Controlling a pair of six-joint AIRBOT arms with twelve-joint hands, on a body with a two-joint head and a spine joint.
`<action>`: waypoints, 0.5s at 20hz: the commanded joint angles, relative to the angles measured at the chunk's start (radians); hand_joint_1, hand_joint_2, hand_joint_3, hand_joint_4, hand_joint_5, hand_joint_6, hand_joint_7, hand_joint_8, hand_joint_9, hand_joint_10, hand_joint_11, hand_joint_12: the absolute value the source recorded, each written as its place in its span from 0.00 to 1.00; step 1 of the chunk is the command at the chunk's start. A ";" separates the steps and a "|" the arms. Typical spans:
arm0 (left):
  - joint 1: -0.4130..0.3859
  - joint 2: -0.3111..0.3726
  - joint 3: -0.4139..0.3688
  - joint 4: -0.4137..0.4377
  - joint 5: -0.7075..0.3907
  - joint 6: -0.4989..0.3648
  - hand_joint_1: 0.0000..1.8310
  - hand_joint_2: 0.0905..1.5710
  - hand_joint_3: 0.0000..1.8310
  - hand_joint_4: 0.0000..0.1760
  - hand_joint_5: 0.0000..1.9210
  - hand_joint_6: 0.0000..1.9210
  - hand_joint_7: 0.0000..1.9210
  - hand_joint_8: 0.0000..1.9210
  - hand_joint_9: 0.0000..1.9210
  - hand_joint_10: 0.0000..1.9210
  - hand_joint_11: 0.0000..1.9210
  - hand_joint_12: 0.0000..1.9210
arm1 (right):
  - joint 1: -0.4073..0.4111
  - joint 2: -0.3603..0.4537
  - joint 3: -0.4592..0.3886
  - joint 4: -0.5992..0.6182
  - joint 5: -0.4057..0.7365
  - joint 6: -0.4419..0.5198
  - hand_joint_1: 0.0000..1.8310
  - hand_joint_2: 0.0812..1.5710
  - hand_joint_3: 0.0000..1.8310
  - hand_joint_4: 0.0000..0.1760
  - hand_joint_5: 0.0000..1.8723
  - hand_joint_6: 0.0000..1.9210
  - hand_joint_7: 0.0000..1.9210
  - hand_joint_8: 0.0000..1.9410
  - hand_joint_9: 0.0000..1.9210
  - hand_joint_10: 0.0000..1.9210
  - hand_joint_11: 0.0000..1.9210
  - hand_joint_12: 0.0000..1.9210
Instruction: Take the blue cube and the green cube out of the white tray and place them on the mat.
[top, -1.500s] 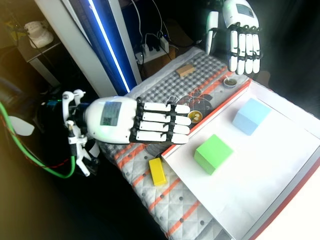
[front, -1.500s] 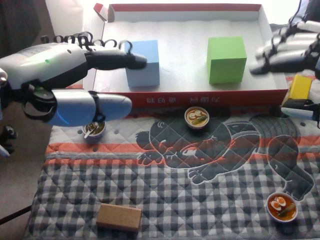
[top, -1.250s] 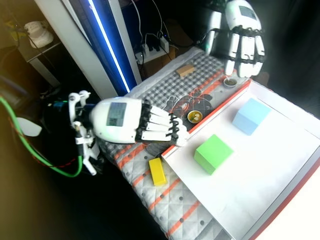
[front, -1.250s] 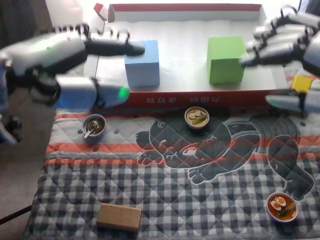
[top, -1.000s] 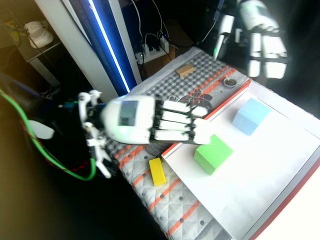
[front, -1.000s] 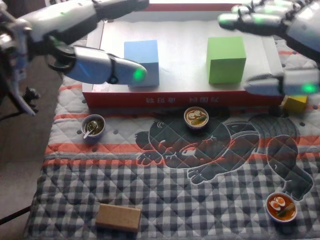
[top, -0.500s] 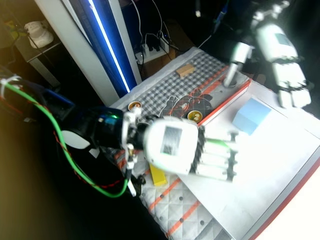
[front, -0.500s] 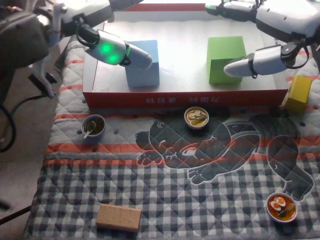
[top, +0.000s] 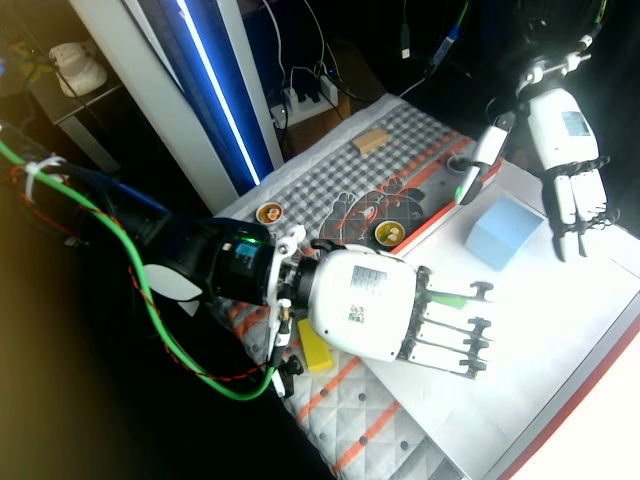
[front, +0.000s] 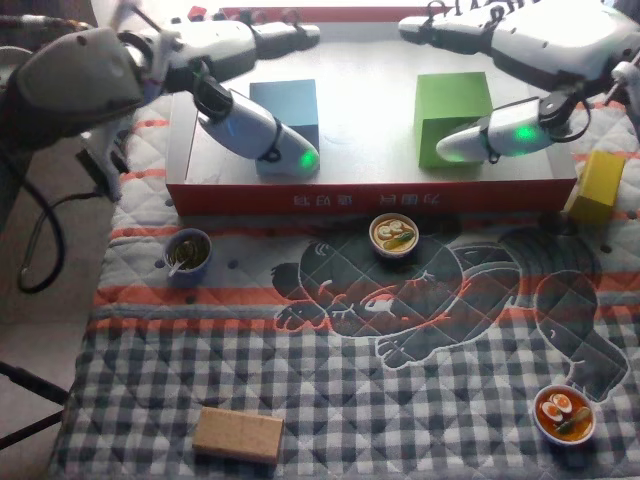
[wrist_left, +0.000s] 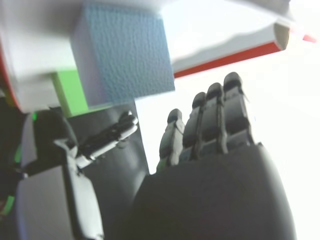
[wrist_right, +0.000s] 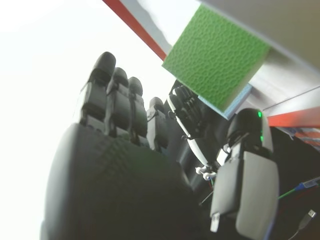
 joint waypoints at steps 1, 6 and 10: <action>-0.010 -0.003 0.000 -0.009 -0.083 0.003 0.36 0.52 0.00 1.00 0.02 0.01 0.00 0.00 0.00 0.00 0.01 0.01 | 0.018 -0.005 0.010 0.015 0.095 0.002 0.44 0.61 0.00 0.88 0.09 0.00 0.12 0.00 0.14 0.01 0.00 0.39; -0.004 -0.019 0.021 -0.035 -0.069 0.003 0.39 0.57 0.00 1.00 0.06 0.00 0.08 0.00 0.06 0.00 0.06 0.03 | 0.018 -0.021 0.026 0.020 0.071 0.002 0.40 0.59 0.00 0.89 0.12 0.00 0.17 0.00 0.19 0.01 0.00 0.55; 0.013 -0.027 0.044 -0.098 -0.069 0.003 0.61 0.70 0.00 0.75 0.25 0.00 0.37 0.01 0.31 0.01 0.13 0.07 | 0.018 -0.020 0.015 0.020 0.071 0.007 0.39 0.60 0.00 0.82 0.16 0.00 0.23 0.01 0.24 0.01 0.01 0.61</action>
